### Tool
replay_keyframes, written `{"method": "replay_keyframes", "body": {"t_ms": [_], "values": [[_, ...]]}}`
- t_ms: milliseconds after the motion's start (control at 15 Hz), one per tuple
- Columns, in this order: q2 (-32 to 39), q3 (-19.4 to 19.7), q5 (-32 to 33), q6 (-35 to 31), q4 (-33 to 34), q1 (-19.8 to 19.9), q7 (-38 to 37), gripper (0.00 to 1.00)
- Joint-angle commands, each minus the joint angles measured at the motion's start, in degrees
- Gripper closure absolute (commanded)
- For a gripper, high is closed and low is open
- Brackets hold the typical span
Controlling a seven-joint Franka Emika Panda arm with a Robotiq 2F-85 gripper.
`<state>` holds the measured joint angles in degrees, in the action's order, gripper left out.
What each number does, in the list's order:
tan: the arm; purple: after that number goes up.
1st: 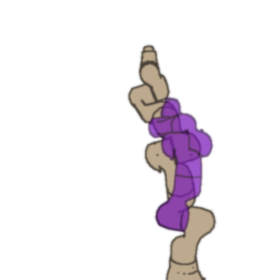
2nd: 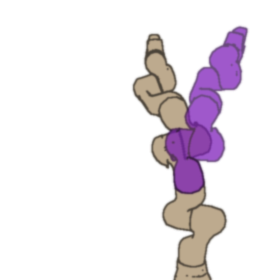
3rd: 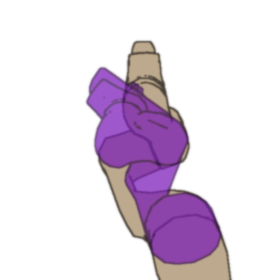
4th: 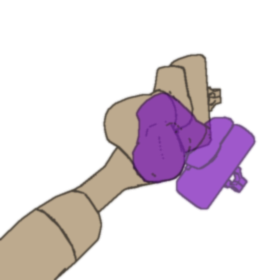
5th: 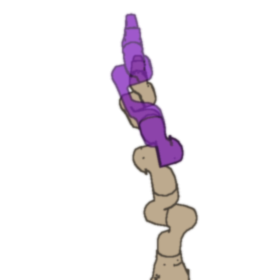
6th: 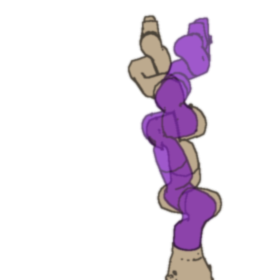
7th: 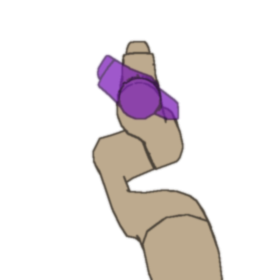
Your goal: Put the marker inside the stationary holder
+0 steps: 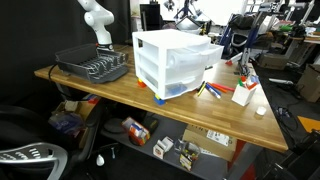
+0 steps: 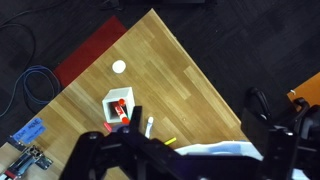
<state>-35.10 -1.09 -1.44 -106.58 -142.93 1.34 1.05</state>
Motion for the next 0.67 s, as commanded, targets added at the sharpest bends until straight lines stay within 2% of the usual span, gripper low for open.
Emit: {"method": "replay_keyframes", "body": {"t_ms": [0,133,333,600], "values": [[1.46,-0.41,0.07,-2.91,-0.19,-0.45,-2.28,0.00],[3.37,-0.77,0.07,-5.85,-0.12,-0.70,-2.80,0.00],[8.98,-2.38,3.77,-10.24,0.65,-0.12,-4.07,0.00],[16.06,-3.14,10.98,-11.06,1.68,0.53,-6.24,0.00]]}}
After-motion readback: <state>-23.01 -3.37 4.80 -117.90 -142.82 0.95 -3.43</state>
